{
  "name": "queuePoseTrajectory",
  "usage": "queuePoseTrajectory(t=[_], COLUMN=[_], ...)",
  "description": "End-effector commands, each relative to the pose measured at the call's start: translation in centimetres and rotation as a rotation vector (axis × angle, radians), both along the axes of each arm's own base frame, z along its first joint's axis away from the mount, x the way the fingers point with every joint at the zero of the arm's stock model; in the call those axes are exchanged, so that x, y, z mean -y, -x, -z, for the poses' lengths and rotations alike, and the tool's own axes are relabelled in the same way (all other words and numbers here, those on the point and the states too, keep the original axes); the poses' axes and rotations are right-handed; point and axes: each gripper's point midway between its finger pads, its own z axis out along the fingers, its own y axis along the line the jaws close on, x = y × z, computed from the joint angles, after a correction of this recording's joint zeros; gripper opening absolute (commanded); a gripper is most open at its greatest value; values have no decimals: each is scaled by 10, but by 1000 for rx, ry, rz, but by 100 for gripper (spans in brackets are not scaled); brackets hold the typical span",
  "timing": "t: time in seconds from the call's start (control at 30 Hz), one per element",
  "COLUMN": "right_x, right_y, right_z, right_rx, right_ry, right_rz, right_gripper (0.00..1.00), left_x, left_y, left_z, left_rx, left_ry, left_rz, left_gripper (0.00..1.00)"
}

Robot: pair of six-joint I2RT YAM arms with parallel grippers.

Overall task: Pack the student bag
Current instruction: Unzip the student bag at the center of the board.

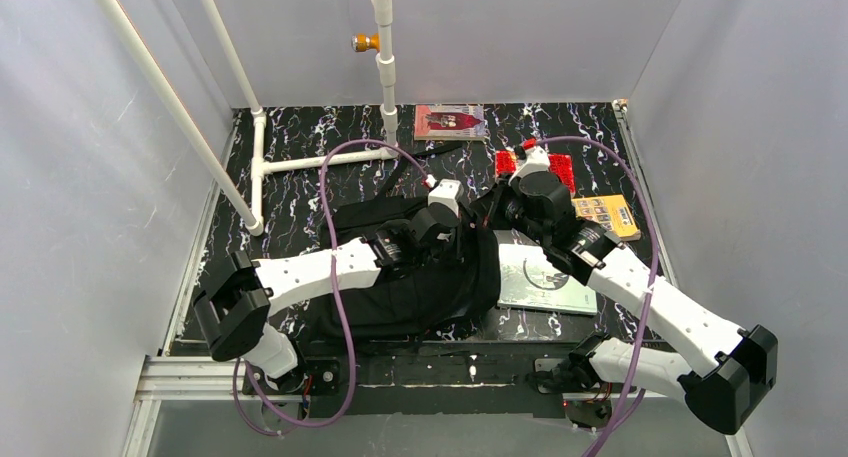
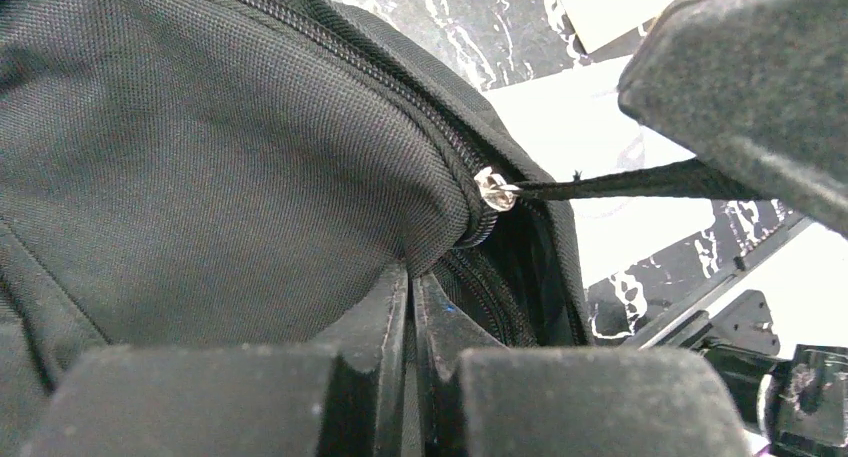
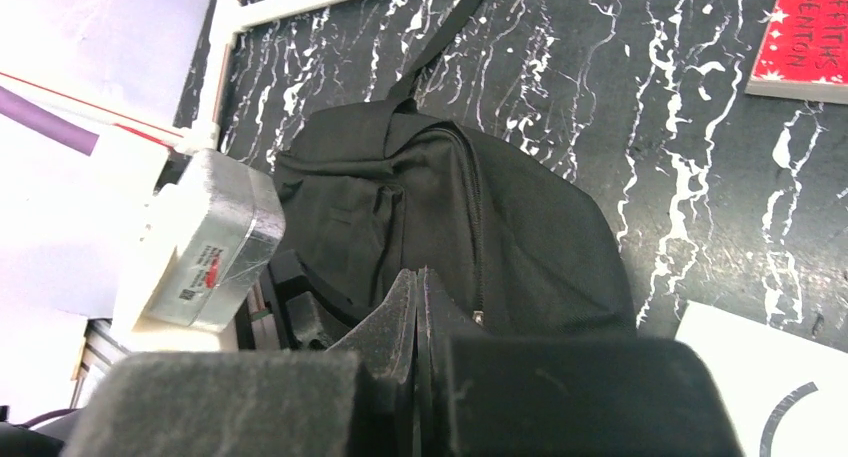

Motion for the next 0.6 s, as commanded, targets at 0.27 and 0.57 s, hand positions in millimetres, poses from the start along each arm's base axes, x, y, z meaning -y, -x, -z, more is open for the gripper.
queuePoseTrajectory(t=[0.27,0.57], right_x=[-7,-73], right_y=[-10,-50], right_z=[-28,-35], right_rx=[92,36], right_ry=[80,80], right_rz=[-62,-184], right_gripper=[1,1], left_x=[-44,-35], left_y=[44,71], left_z=[-40,-35], left_rx=[219,177], left_ry=[-26,-8], left_rz=[310,482], left_gripper=[0,0])
